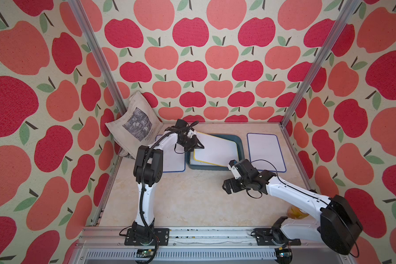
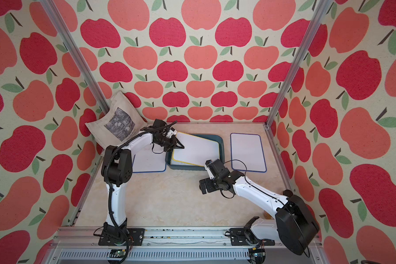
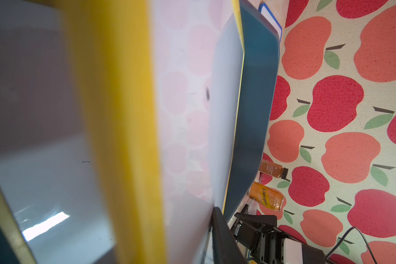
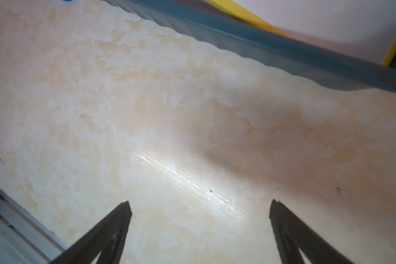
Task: Put the whiteboard into the storage box
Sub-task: Place the whiteboard in the storage box.
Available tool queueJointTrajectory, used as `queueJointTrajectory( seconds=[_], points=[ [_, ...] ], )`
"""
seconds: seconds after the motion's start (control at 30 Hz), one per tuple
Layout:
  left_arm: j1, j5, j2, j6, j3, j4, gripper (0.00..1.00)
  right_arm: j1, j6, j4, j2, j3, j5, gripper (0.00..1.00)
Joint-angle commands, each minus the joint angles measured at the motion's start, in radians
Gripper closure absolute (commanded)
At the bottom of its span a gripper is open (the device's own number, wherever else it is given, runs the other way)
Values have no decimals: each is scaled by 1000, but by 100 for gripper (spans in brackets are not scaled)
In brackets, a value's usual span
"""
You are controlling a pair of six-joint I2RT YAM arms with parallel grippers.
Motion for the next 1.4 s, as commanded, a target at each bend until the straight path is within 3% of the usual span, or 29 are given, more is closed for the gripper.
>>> queueJointTrajectory(
  seconds=[0.0, 0.33, 0.67, 1.37],
  points=[
    [2, -195, -5, 22, -66, -92, 73, 6, 29, 15, -5, 13, -14, 1],
    [6, -195, -2, -1, -120, -46, 70, 8, 41, 25, 13, 21, -18, 1],
    [-9, -289, -30, -22, -151, -50, 67, 9, 56, 31, 38, 29, -27, 1],
    [-3, -302, -76, -4, -175, -67, 64, 11, 71, 40, 33, 21, -37, 1]
  ],
)
